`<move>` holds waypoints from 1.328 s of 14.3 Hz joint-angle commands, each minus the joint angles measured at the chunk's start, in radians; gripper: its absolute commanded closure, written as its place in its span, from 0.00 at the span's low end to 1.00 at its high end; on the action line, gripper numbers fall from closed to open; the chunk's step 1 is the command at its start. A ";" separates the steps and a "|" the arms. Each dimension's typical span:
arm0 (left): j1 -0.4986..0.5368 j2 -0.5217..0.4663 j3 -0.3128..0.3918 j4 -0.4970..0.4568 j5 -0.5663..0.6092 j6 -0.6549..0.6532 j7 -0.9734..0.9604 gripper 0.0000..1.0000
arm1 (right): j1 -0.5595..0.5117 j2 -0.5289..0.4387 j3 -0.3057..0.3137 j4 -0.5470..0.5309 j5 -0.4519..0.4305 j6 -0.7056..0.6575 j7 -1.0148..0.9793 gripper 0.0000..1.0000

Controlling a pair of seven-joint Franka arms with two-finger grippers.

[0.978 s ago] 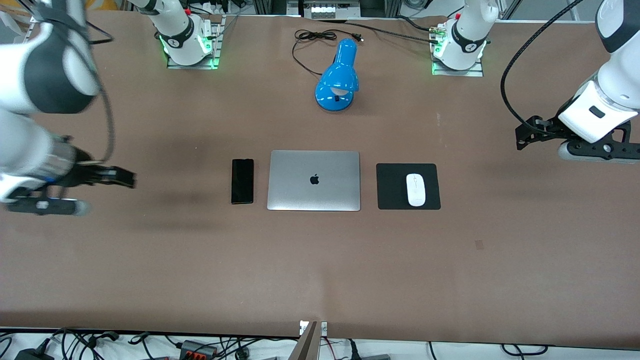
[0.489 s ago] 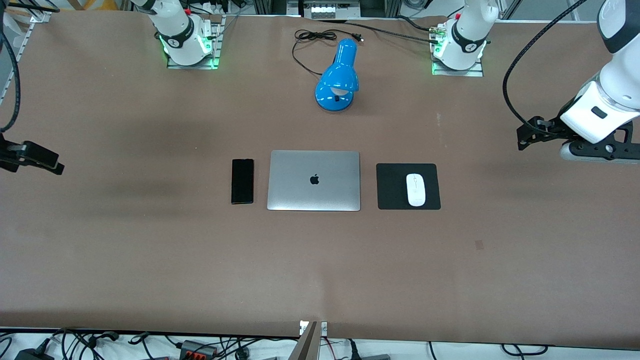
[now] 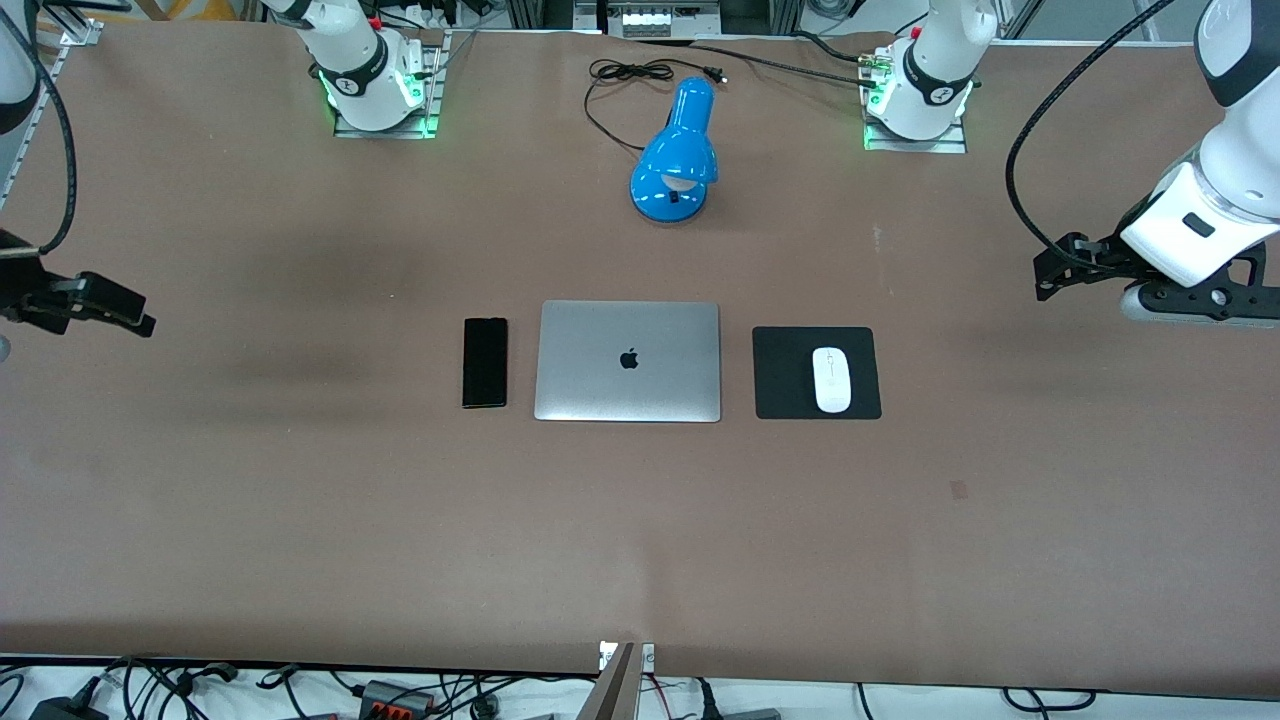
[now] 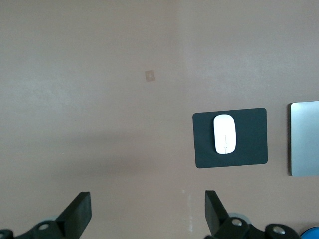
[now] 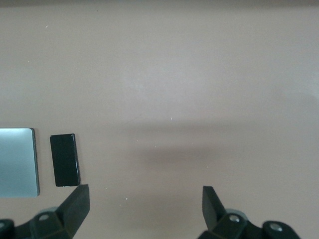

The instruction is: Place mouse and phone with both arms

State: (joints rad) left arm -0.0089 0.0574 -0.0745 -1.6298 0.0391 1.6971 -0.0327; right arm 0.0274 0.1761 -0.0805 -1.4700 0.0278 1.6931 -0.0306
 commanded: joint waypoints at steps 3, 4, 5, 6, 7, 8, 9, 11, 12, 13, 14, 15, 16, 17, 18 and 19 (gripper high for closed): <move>0.004 0.013 -0.002 0.033 -0.001 -0.022 0.028 0.00 | -0.006 -0.161 0.015 -0.219 -0.043 0.077 -0.028 0.00; 0.004 0.012 -0.002 0.033 -0.001 -0.022 0.028 0.00 | -0.006 -0.168 0.016 -0.234 -0.048 0.076 -0.028 0.00; 0.004 0.012 -0.002 0.031 -0.001 -0.025 0.028 0.00 | -0.006 -0.178 0.016 -0.249 -0.048 0.076 -0.028 0.00; 0.004 0.012 -0.002 0.031 -0.001 -0.031 0.030 0.00 | -0.006 -0.181 0.016 -0.257 -0.048 0.076 -0.028 0.00; 0.004 0.012 -0.002 0.033 -0.001 -0.034 0.030 0.00 | -0.006 -0.182 0.016 -0.257 -0.048 0.074 -0.028 0.00; 0.004 0.012 -0.002 0.034 -0.001 -0.033 0.030 0.00 | -0.006 -0.182 0.016 -0.257 -0.048 0.071 -0.029 0.00; 0.004 0.013 -0.002 0.034 -0.001 -0.033 0.030 0.00 | -0.007 -0.182 0.016 -0.254 -0.048 0.066 -0.029 0.00; 0.004 0.012 -0.001 0.034 -0.001 -0.034 0.030 0.00 | -0.006 -0.179 0.018 -0.236 -0.048 0.060 -0.032 0.00; 0.004 0.012 0.002 0.034 -0.001 -0.033 0.031 0.00 | -0.009 -0.173 0.016 -0.219 -0.045 0.054 -0.029 0.00; 0.004 0.013 0.002 0.036 -0.002 -0.030 0.030 0.00 | -0.011 -0.176 0.013 -0.217 -0.039 0.034 -0.028 0.00; 0.003 0.015 0.004 0.036 -0.002 -0.025 0.030 0.00 | -0.011 -0.176 0.013 -0.211 -0.039 0.017 -0.028 0.00; 0.004 0.016 0.005 0.045 -0.004 -0.025 0.031 0.00 | -0.009 -0.178 0.015 -0.211 -0.039 0.017 -0.028 0.00; 0.004 0.018 0.006 0.048 -0.005 -0.027 0.033 0.00 | -0.009 -0.178 0.015 -0.211 -0.039 0.017 -0.028 0.00; 0.004 0.016 0.006 0.050 -0.004 -0.030 0.036 0.00 | -0.009 -0.176 0.015 -0.211 -0.039 0.019 -0.028 0.00; 0.003 0.016 0.002 0.053 -0.004 -0.030 0.036 0.00 | -0.009 -0.176 0.016 -0.211 -0.039 0.022 -0.028 0.00; -0.002 0.018 -0.002 0.053 -0.004 -0.030 0.034 0.00 | -0.007 -0.176 0.016 -0.211 -0.040 0.022 -0.028 0.00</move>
State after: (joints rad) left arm -0.0083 0.0576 -0.0714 -1.6160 0.0392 1.6892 -0.0222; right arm 0.0271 0.0094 -0.0741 -1.6865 -0.0066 1.7287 -0.0464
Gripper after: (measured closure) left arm 0.000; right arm 0.000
